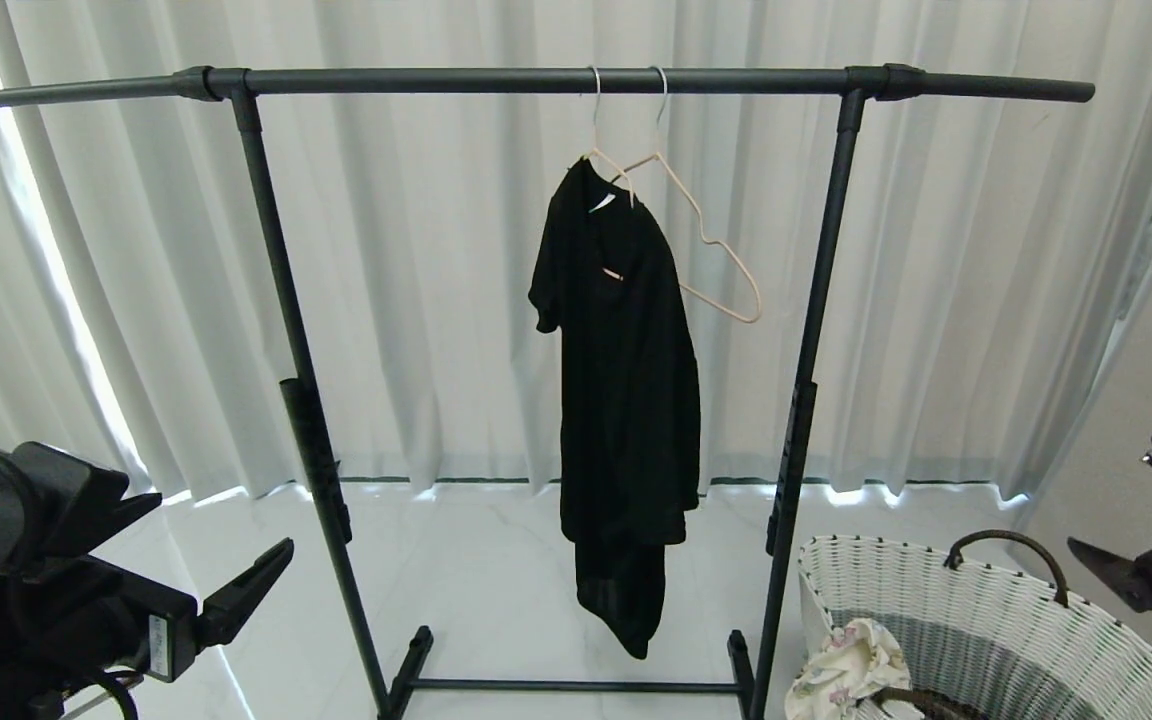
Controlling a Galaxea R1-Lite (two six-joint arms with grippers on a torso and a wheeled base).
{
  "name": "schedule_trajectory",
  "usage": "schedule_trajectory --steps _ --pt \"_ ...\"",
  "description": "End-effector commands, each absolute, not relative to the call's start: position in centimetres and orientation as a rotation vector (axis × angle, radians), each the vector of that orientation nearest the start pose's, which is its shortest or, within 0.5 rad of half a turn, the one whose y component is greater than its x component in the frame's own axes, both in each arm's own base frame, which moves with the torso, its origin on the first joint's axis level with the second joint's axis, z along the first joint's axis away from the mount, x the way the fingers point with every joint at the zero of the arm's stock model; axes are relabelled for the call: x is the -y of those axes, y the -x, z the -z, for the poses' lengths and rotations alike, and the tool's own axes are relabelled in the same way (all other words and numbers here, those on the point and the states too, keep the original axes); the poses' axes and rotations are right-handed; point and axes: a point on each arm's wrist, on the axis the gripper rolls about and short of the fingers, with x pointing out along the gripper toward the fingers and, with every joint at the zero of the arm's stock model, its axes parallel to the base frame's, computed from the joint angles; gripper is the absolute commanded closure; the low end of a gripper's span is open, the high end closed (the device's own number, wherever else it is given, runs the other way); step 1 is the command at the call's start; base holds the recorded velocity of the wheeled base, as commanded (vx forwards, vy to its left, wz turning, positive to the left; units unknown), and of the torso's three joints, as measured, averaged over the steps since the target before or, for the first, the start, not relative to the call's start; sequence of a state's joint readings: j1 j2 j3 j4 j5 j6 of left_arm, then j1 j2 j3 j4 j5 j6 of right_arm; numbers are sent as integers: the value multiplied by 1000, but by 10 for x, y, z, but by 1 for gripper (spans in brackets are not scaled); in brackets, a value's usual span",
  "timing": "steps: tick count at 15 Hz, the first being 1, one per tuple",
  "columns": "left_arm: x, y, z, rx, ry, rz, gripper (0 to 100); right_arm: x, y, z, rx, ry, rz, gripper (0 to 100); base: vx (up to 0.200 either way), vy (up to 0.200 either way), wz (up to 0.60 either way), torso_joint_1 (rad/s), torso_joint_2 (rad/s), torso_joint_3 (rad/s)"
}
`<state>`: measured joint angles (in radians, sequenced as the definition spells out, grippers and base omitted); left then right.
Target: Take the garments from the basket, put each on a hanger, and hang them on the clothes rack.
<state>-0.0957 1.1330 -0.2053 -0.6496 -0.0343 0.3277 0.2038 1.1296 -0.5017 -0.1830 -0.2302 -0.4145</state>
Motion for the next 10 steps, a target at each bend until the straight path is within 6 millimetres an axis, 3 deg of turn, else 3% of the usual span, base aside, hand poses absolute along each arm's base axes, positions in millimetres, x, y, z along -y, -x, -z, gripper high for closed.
schedule_trajectory --steps 1,4,7,10 --pt "15 -136 -148 -258 -335 181 0 -28 -153 -171 -491 505 -128 0 200 0 0 2 2 -2" --pt "15 -135 -145 -271 -340 184 0 -37 -160 -158 -544 502 -258 0 200 0 0 4 4 4" --pt "15 -134 -143 -277 -338 186 0 -53 -178 -134 -660 525 -334 0 0 0 0 0 0 0" --pt "16 -134 -143 -276 -340 200 0 -69 -180 -108 -781 512 -399 0 0 0 0 0 0 0"
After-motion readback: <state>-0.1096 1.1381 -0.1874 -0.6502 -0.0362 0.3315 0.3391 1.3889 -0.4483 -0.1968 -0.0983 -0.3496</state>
